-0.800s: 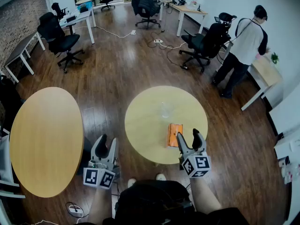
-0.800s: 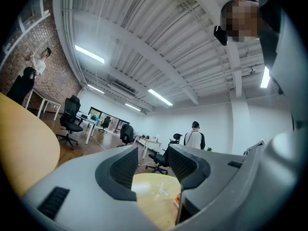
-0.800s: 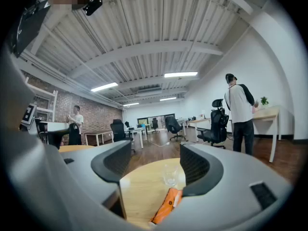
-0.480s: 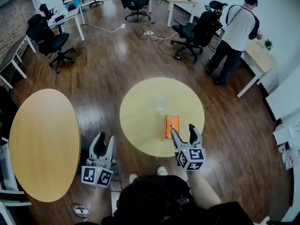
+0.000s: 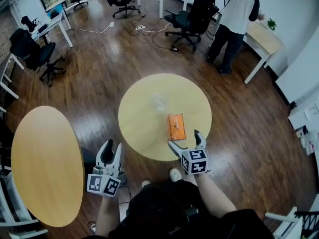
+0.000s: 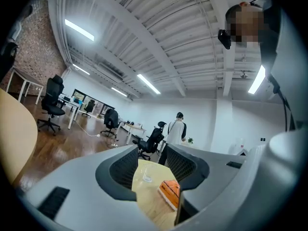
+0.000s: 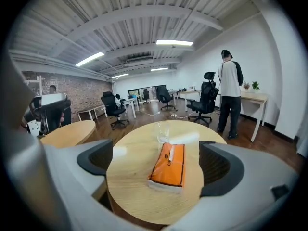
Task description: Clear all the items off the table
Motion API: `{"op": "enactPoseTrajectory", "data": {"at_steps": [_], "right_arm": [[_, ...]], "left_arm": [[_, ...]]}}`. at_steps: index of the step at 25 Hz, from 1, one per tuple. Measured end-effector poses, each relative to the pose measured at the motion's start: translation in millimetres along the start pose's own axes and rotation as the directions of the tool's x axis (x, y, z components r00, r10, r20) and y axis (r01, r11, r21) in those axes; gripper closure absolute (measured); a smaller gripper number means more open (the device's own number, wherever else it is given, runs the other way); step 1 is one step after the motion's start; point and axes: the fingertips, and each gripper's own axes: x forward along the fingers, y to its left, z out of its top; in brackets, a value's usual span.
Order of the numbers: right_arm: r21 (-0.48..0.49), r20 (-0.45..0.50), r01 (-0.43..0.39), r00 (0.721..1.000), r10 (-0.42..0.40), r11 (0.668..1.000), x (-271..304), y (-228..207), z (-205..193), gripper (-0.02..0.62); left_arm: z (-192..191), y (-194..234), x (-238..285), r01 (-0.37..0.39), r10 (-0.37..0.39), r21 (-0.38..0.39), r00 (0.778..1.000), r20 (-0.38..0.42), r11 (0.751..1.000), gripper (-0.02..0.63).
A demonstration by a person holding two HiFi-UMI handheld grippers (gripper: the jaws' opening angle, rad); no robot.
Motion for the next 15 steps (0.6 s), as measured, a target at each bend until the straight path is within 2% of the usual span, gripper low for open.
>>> {"op": "enactPoseTrajectory", "data": {"at_steps": [4, 7, 9, 15], "right_arm": [[0.007, -0.084, 0.029, 0.996, -0.029, 1.0, 17, -12, -16, 0.031], [0.059, -0.164, 0.04, 0.986, -0.03, 0.997, 34, -19, -36, 0.031], [0.089, -0.238, 0.047, 0.971, -0.025, 0.995, 47, -21, -53, 0.031], [0.066, -0.408, 0.081, 0.912, -0.047, 0.995, 84, -29, -77, 0.031]], "left_arm": [[-13, 0, 9, 0.0, -0.001, -0.016, 1.0, -0.029, 1.0, 0.425], [-25, -4, 13, 0.012, -0.014, -0.035, 0.998, -0.055, 0.999, 0.425], [-31, -6, 14, 0.016, -0.02, -0.044, 0.997, -0.078, 0.999, 0.425], [-48, -1, 12, -0.019, 0.011, -0.056, 0.989, -0.148, 0.998, 0.426]]}}
